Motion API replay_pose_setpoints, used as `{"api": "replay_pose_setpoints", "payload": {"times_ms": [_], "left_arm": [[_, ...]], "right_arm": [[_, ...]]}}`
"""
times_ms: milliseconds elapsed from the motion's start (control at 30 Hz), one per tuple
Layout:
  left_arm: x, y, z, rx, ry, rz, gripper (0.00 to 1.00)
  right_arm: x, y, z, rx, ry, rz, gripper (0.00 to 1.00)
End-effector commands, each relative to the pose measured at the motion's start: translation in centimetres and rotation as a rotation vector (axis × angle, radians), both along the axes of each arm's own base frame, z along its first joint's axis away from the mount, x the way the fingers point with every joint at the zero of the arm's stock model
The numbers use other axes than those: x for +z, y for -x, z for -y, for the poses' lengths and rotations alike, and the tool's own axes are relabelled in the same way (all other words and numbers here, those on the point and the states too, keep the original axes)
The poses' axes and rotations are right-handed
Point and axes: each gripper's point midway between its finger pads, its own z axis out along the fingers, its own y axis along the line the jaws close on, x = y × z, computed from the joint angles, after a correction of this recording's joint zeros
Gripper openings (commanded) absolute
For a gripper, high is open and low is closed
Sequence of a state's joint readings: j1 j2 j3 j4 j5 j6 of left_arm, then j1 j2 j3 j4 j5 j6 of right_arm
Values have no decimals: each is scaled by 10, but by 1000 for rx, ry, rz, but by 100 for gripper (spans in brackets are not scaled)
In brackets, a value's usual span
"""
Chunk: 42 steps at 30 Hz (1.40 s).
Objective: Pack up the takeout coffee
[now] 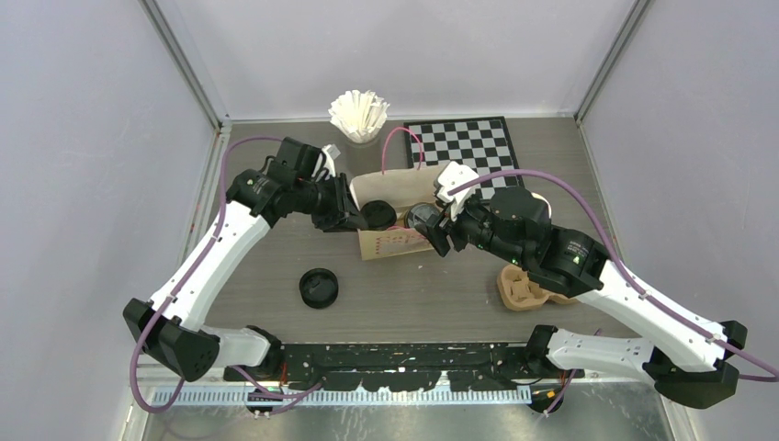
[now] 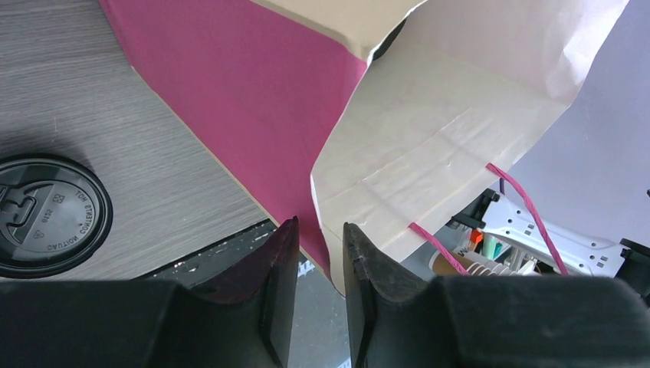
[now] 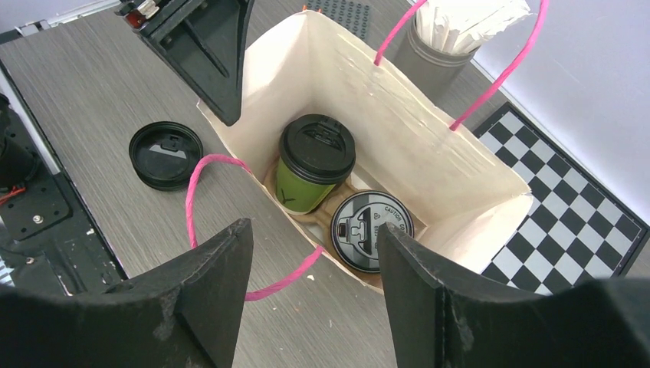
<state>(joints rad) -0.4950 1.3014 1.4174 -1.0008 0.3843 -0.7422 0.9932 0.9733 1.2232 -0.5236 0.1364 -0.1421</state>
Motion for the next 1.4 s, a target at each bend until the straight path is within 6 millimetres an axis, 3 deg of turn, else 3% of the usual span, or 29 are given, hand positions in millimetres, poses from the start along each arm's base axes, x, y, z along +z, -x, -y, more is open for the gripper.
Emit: {"api": "replay_pose_setpoints", "payload": {"times_ms": [0, 400, 533, 600, 833, 1100, 1367], "left_arm": [[8, -5, -2, -9, -1, 56, 30], [5, -8, -3, -50, -22, 98, 31], [9, -5, -3, -143, -13, 196, 4], [13, -3, -3, -191, -3, 281, 0], [29, 11, 3, -300, 93, 469, 0], [26, 14, 2, -341, 109, 587, 0], [20, 11, 2, -293, 103, 515, 0]], "right_arm": [[16, -4, -1, -17, -52, 26, 65], [26, -5, -2, -30, -80, 32, 65], [30, -6, 1, -46, -96, 36, 65], [32, -6, 2, -49, -104, 33, 65], [36, -4, 9, -89, -154, 1, 65], [27, 16, 12, -5, -103, -42, 65], [26, 14, 10, 2, -70, -45, 65]]}}
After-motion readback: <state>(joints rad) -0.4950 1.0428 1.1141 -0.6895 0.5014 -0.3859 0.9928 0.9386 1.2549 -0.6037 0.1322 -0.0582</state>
